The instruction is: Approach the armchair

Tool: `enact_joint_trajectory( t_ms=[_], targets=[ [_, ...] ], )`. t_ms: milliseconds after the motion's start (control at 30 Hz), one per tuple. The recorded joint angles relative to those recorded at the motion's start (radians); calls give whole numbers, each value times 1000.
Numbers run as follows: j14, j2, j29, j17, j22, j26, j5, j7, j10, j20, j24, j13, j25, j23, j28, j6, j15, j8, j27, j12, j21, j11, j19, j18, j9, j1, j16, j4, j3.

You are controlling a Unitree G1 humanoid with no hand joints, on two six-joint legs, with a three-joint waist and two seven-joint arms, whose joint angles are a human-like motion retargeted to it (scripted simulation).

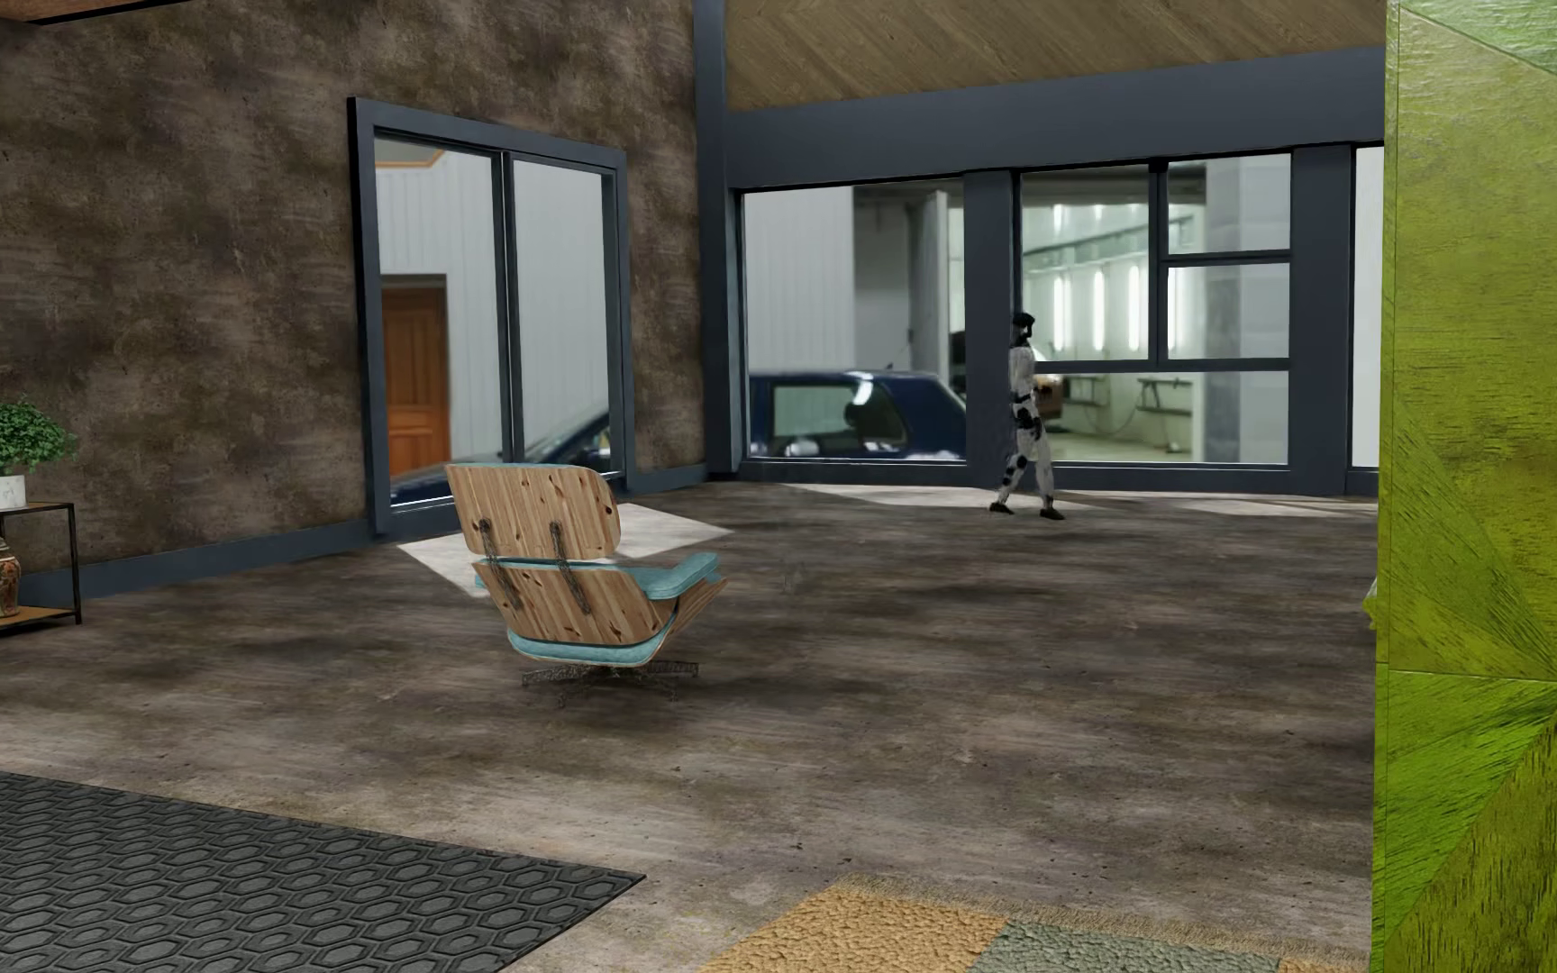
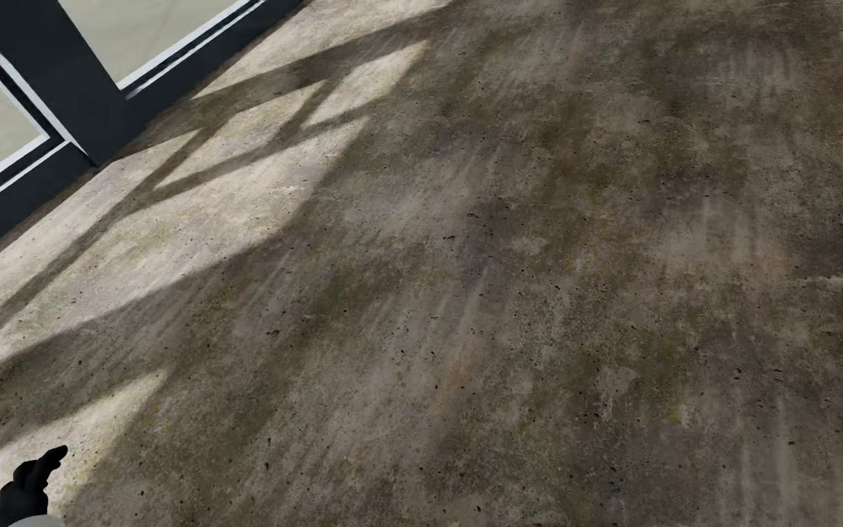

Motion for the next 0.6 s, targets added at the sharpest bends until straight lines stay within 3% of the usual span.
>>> enact_joint_trajectory(
  t_ms=[67, 100, 133, 200, 233, 267, 300, 333, 367, 400, 433, 500, 533, 567, 600],
  targets=[
    [208, 26, -12, 54, 2, 12, 75, -40, 429, 63, -94, -20, 132, -6, 47, 28, -45, 129, 48, 27, -110, 33, 0, 20, 9, -123, -23, 168, 7],
    [277, 38, -30, 84, 22, 31, 120, -156, 643, 52, -106, -44, 147, -15, 38, 45, -66, 202, 76, 39, -126, 47, 0, 88, 15, -244, -34, 213, 18],
    [222, 51, -62, 114, 42, 49, 165, -290, 797, 12, -95, -69, 136, -19, 2, 55, -80, 279, 87, 58, -122, 50, 0, 103, 20, -370, -44, 203, 25],
    [167, 92, -152, 184, 90, 55, 247, -421, 942, -142, -24, -127, 82, -29, -123, 65, -89, 454, 70, 89, -89, 19, 0, 209, 25, -532, -86, 262, 35],
    [158, 103, -211, 211, 95, 19, 285, -440, 938, -251, 57, -160, 49, -43, -180, 71, -97, 556, 47, 107, -52, 19, 0, 259, 28, -587, -94, 311, 47],
    [129, 112, -284, 221, 71, -35, 317, -452, 896, -358, 181, -205, 2, -58, -224, 77, -104, 667, 22, 134, -2, 21, 0, 276, 32, -636, -89, 310, 61],
    [115, 124, -362, 228, 38, -57, 344, -469, 826, -421, 298, -246, -23, -87, -237, 81, -110, 779, 0, 152, 37, 23, 0, 274, 37, -686, -109, 265, 74],
    [124, 136, -415, 235, -6, -74, 365, -476, 716, -437, 356, -284, -7, -124, -251, 82, -117, 884, -22, 165, 55, 23, 0, 253, 43, -727, -154, 209, 82],
    [144, 146, -429, 235, -48, -82, 381, -477, 563, -425, 360, -320, 28, -164, -262, 83, -128, 979, -37, 173, 69, 30, 0, 211, 52, -758, -203, 155, 86],
    [166, 155, -431, 228, -84, -97, 390, -469, 353, -410, 326, -350, 74, -213, -272, 82, -137, 1064, -43, 174, 78, 33, 1, 167, 60, -769, -242, 106, 86],
    [178, 168, -403, 215, -108, -116, 394, -502, 101, -413, 293, -370, 128, -262, -294, 79, -148, 1140, -47, 170, 85, 32, 2, 143, 68, -765, -255, 39, 86],
    [163, 209, -290, 175, -131, -144, 378, -608, -324, -473, 322, -377, 235, -346, -315, 62, -170, 1256, -34, 151, 94, 29, 3, 84, 82, -721, -215, -81, 81],
    [182, 227, -238, 156, -128, -150, 370, -635, -352, -507, 358, -364, 277, -367, -320, 51, -186, 1283, -20, 141, 95, 69, 2, -5, 90, -714, -182, -122, 77],
    [180, 246, -200, 138, -110, -143, 371, -693, -278, -522, 378, -347, 305, -363, -319, 39, -177, 1304, -5, 127, 92, 141, 7, -26, 97, -708, -157, -156, 79],
    [202, 253, -172, 120, -72, -123, 369, -742, -207, -517, 377, -333, 306, -331, -321, 26, -117, 1326, 27, 115, 91, 223, 10, 8, 100, -691, -151, -180, 82]
  ],
)
